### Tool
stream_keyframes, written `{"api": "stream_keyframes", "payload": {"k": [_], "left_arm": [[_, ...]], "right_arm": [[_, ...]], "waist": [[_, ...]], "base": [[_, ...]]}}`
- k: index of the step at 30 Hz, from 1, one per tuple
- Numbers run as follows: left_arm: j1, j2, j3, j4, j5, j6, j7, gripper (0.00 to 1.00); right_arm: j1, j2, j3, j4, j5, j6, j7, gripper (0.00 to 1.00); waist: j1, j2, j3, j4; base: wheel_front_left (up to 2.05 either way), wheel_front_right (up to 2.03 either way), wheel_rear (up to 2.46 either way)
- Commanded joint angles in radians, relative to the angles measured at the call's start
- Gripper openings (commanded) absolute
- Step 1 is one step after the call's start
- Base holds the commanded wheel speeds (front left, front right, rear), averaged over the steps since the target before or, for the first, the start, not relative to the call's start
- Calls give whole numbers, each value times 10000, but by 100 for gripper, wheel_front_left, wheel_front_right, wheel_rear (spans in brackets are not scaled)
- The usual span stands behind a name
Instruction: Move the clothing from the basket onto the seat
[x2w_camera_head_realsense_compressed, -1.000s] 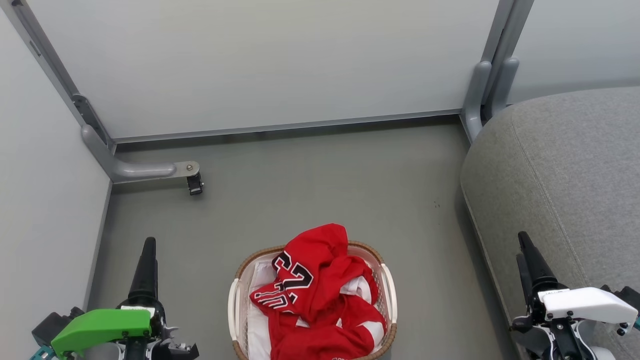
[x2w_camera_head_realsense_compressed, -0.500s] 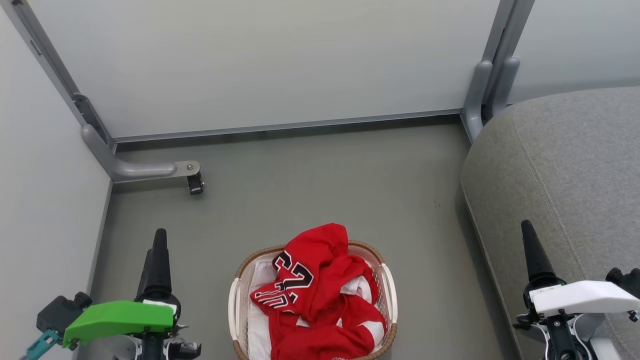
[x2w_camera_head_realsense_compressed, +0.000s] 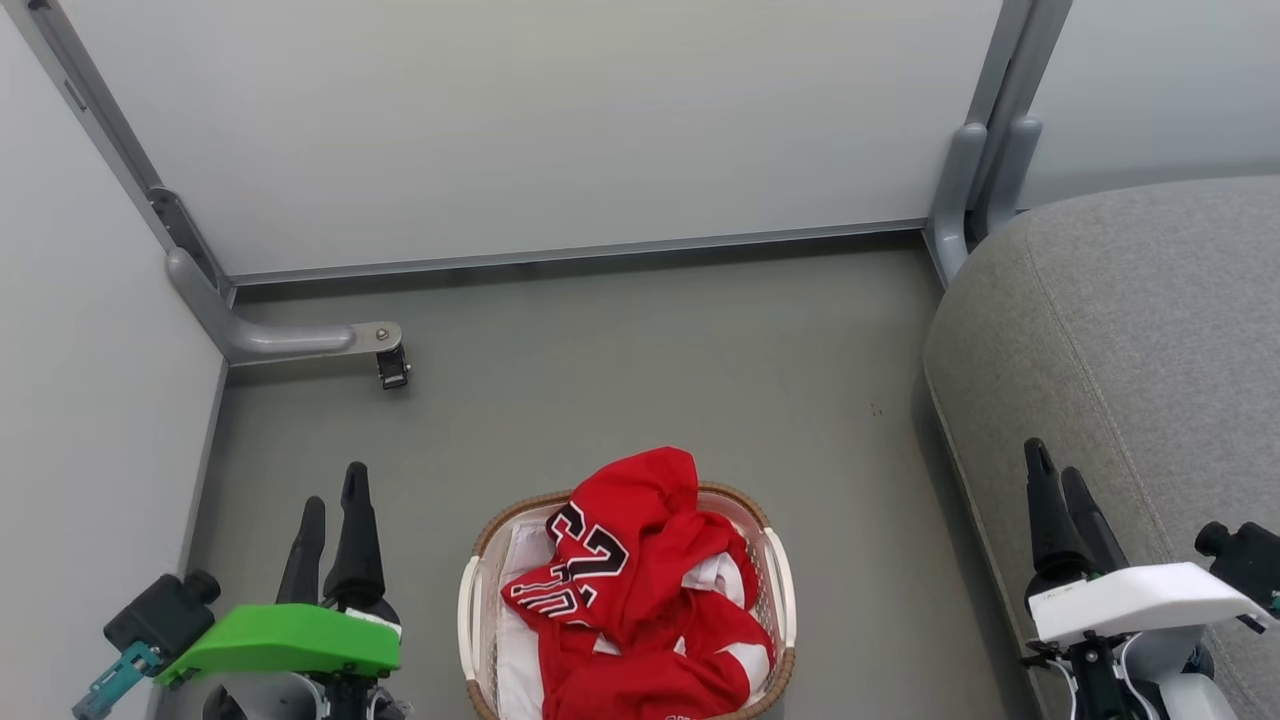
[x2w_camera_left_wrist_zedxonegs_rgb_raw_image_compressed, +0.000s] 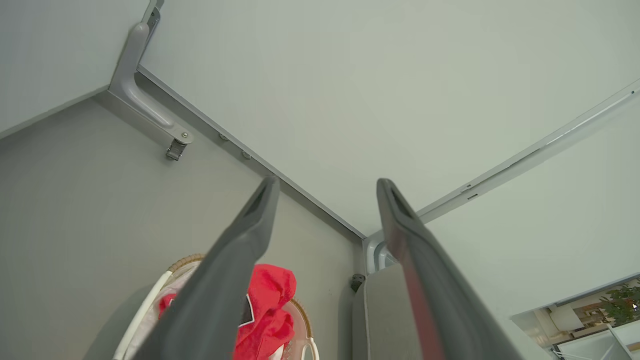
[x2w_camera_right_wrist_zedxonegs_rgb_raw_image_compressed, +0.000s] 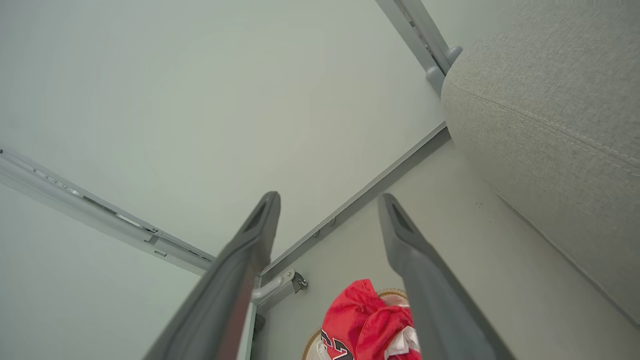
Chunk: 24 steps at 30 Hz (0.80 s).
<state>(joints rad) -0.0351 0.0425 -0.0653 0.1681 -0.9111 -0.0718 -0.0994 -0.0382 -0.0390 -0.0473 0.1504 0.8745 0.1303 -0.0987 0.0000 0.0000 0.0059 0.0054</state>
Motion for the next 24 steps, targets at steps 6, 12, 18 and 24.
{"api": "stream_keyframes", "payload": {"k": [6, 12, 18, 24], "left_arm": [[83, 67, -158, 46, 1046, 141, -246, 100], [157, 72, -229, 162, 2012, 192, -407, 100], [227, 78, -255, 209, 2780, 210, -571, 100], [302, 83, -300, 247, 3415, 218, -712, 100]], "right_arm": [[57, -77, 87, -208, -1201, 4, -249, 100], [125, -84, 194, -257, -2130, 3, -414, 100], [211, -92, 319, -307, -3028, 3, -574, 100], [235, -98, 388, -264, -3784, 4, -729, 100]], "waist": [[0, 0, -13, 16], [0, 0, -28, 26], [0, 0, -44, 46], [0, 0, -50, 65]], "base": [[0, 0, 0], [0, 0, 0], [0, 0, 0], [0, 0, 0]]}}
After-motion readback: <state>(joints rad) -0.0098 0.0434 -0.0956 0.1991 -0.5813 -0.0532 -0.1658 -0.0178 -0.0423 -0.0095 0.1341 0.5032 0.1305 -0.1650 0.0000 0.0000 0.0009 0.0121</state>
